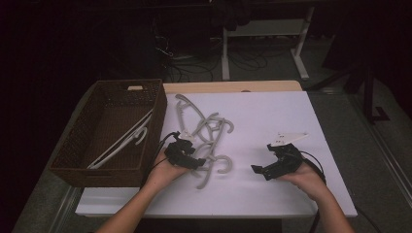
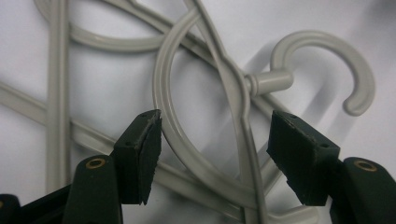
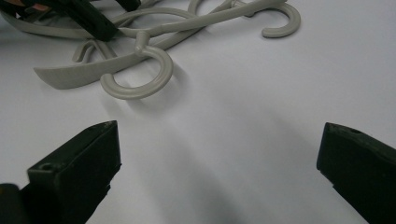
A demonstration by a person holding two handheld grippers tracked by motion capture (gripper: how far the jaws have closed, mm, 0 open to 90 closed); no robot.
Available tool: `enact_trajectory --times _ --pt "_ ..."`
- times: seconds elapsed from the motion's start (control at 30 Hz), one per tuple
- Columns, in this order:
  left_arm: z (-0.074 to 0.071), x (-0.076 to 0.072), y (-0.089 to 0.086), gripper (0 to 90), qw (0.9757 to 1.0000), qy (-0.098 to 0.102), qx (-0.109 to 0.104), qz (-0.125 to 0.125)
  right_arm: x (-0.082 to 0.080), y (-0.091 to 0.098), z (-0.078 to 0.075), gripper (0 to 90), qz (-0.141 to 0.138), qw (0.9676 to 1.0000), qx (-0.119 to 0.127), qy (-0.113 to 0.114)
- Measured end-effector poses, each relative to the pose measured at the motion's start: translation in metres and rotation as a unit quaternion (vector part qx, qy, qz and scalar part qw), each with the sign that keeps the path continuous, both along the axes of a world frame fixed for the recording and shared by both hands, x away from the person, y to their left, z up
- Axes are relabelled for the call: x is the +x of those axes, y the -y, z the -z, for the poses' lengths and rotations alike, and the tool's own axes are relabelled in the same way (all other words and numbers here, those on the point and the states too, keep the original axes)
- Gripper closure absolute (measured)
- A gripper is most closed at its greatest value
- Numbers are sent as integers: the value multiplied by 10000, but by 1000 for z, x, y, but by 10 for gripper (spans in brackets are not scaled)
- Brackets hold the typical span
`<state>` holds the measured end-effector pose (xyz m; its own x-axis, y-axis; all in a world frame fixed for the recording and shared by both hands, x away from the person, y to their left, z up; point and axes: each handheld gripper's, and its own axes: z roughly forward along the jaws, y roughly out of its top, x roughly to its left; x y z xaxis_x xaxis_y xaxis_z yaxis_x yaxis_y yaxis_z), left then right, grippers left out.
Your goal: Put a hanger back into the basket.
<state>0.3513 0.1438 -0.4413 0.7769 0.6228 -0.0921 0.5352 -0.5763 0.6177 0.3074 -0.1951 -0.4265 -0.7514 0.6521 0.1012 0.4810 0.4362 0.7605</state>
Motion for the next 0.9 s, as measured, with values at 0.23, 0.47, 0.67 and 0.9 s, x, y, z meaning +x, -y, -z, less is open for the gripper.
enact_trajectory --times 0.23,0.47,0.67,0.9 --pt "7 6 9 339 9999 9 142 -15 0 0 0 0 2 10000 -3 -15" --pt "8 14 20 379 9993 136 355 0 1 1 0 0 16 10000 14 -14" --pt "8 17 19 372 9992 137 383 -36 1 1 0 0 15 10000 9 -14" --pt "3 6 5 365 9996 147 248 14 1 2 0 0 17 10000 24 -17"
